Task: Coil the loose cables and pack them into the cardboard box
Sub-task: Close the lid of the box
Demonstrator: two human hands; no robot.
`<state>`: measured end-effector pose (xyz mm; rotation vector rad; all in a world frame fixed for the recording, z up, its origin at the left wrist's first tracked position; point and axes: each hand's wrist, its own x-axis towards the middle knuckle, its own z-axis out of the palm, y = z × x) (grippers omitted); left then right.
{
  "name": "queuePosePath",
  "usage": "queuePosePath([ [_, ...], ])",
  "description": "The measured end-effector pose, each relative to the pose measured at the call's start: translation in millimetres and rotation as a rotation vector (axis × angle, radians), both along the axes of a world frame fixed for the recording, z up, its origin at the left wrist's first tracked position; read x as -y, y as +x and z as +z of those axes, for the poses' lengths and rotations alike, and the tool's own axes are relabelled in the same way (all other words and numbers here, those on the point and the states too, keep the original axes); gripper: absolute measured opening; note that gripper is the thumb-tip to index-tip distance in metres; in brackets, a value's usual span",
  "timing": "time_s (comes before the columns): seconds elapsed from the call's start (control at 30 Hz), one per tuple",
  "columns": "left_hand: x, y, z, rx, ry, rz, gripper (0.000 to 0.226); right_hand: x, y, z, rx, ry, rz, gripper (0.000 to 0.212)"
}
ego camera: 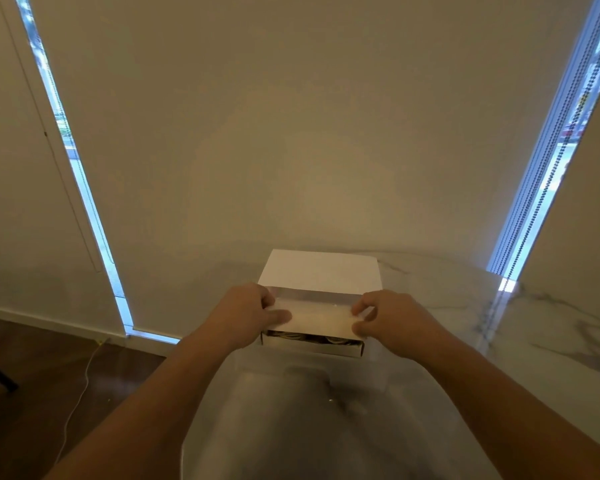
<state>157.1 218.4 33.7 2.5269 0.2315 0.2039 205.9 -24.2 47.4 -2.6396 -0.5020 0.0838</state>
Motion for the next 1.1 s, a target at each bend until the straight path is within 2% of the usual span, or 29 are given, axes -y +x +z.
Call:
queuePosePath([
  [0.1, 6.5, -0.4, 2.0, -0.051, 0.055, 0.004, 0.040, -3.2, -2.5, -1.2, 0.017, -0.116, 0.023, 0.033],
  [0.37, 18.8, -1.0, 6.8, -0.126, 0.254, -0.052, 0.042, -8.1, -5.2, -0.6, 0.152, -0.340, 0.120, 0.034],
  [0.5, 21.5, -1.1, 6.5, -0.130, 0.291, -0.101, 0.043, -9.8, -2.0, -2.1, 0.187, -0.375, 0.138, 0.037],
  [0.63, 20.5, 1.7, 3.1, -0.110, 0.250, -0.088, 0.045, -9.4, 2.4, -8.1, 0.152, -0.333, 0.136, 0.042],
  [0.77, 21.5, 3.7, -2.7, -0.082, 0.279, -0.094, 0.044, -8.2, 0.6, -14.9, 0.190, -0.357, 0.113, 0.061],
  [1.1, 18.0, 9.3, -8.9, -0.067, 0.333, -0.099, 0.043, -20.8, -4.8, -24.0, 0.460, -0.563, 0.120, 0.035],
])
